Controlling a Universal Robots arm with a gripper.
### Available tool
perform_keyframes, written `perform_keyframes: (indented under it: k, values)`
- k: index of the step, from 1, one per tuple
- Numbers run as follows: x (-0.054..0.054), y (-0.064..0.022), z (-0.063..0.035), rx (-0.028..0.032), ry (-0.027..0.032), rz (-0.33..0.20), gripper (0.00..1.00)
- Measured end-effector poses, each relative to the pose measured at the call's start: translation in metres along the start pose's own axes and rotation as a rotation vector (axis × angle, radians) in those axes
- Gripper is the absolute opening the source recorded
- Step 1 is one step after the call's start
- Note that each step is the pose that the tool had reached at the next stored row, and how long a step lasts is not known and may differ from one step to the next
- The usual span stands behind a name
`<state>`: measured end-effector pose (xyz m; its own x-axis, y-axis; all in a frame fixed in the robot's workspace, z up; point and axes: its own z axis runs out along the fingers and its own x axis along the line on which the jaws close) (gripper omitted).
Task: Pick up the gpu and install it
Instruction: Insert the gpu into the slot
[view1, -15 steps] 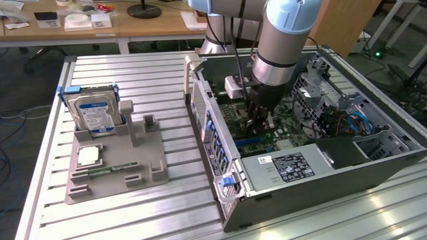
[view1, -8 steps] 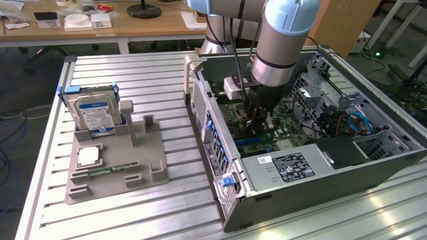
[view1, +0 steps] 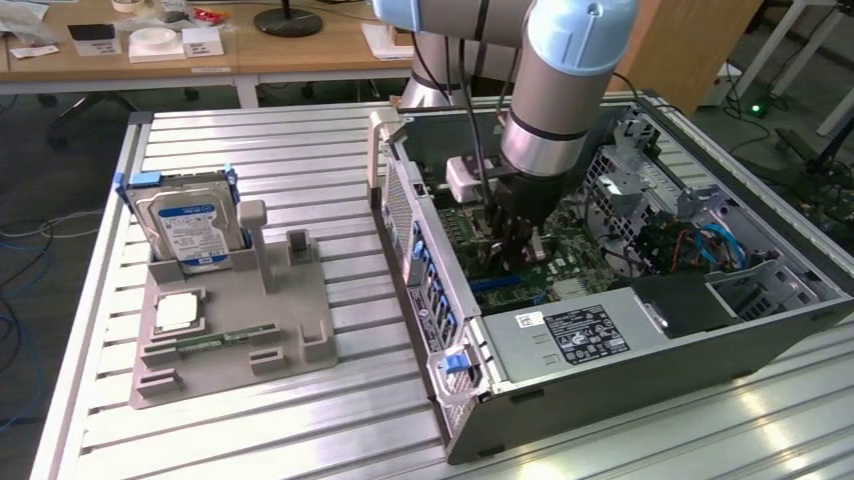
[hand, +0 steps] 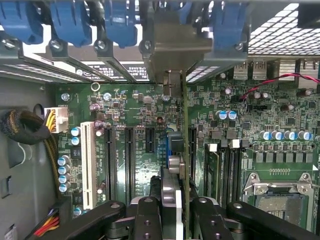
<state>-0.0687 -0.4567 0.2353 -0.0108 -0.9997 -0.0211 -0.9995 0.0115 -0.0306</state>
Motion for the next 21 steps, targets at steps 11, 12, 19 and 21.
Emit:
perform_keyframes:
  k: [11,12,19,21]
  values:
    - [0.0002,0.0005,0.0065,-0.0002,-0.0034,-0.001,0.29]
    - [0.0002,0.0005,0.0065,-0.0002,-0.0034,-0.001,0.29]
    - [-0.0008,0.0005,0.007,0.0,0.0024,-0.001,0.29]
    - [-0.0008,0.0004,0.007,0.0,0.0038,-0.001,0.29]
